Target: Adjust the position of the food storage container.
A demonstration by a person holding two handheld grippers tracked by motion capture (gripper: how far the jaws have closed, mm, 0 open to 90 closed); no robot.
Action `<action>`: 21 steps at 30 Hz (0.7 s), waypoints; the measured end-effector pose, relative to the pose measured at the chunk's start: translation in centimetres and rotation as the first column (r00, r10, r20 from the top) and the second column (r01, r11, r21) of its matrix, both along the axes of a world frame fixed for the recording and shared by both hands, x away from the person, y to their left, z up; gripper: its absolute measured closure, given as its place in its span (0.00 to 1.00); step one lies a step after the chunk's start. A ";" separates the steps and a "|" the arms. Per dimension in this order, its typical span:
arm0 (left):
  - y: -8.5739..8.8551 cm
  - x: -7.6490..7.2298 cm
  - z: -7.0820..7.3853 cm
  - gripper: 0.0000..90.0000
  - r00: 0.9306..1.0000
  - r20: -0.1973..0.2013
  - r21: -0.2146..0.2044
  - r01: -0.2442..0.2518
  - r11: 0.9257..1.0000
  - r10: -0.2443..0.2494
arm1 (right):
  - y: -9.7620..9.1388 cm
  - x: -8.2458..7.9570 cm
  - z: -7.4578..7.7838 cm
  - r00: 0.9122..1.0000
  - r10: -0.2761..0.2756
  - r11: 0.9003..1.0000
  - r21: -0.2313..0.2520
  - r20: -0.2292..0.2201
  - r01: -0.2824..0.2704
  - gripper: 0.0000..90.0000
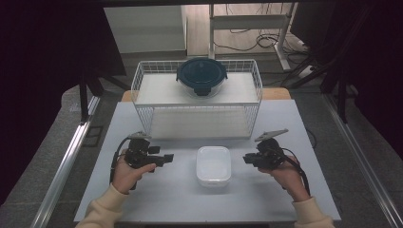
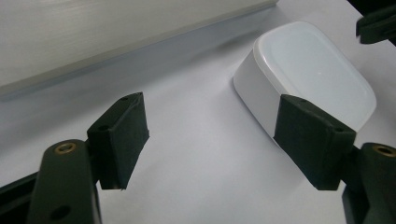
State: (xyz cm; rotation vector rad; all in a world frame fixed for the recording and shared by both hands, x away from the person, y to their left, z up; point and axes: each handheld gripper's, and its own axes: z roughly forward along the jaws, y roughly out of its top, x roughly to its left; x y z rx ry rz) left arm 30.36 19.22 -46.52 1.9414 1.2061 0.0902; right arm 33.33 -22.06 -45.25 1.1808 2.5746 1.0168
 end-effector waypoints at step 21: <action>-0.1 -0.2 0.1 0.26 1.000 0.004 -0.018 -0.018 1.000 0.018 | -0.6 -0.2 -0.1 0.996 -0.065 0.979 0.191 -0.054 0.074 0.30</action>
